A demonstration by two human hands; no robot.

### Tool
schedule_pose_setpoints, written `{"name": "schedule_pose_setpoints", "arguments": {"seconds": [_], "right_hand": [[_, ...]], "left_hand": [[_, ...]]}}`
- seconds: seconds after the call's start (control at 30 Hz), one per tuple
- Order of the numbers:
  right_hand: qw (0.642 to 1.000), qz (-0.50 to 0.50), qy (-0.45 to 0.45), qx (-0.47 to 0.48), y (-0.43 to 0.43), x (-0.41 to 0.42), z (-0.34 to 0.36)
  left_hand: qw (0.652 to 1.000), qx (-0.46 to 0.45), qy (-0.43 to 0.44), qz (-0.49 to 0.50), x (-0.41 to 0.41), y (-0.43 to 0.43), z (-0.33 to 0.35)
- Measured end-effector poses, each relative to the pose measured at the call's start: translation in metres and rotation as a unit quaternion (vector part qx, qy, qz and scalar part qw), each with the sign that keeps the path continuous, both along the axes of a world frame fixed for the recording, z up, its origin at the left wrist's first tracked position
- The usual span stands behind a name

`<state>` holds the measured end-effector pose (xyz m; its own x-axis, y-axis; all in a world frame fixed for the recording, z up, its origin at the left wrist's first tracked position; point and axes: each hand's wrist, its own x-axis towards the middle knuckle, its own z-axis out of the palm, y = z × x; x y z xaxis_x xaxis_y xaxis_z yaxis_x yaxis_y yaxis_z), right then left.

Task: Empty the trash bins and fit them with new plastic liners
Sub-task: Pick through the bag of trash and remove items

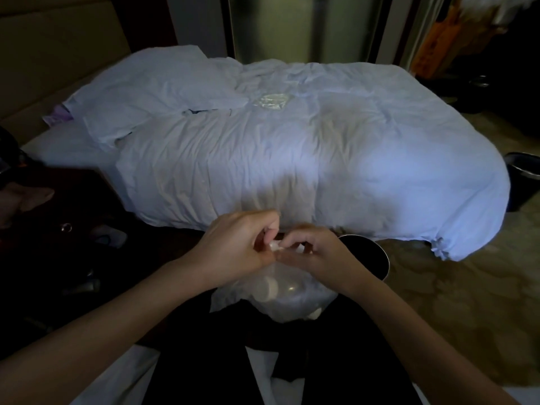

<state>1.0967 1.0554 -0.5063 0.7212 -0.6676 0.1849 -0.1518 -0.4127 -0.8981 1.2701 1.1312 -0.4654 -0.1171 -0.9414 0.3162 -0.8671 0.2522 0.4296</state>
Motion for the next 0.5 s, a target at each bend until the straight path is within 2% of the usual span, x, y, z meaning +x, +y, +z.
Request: {"name": "schedule_pose_setpoints", "arguments": {"seconds": [0.13,0.23,0.4,0.5], "right_hand": [[0.983,0.016,0.032,-0.182,-0.004,-0.004,0.013],[0.964,0.029,0.069,-0.256,-0.007,-0.006,0.023],[0.939,0.045,0.121,-0.320,-0.013,-0.010,0.030],[0.938,0.046,0.129,-0.318,-0.021,-0.010,0.030]], "left_hand": [[0.991,0.047,0.126,0.016,0.005,-0.005,-0.009],[0.969,0.082,0.233,0.006,0.010,-0.007,-0.017],[0.959,0.072,0.273,-0.002,0.011,-0.008,-0.019],[0.963,0.067,0.261,-0.006,0.017,-0.011,-0.017]]}}
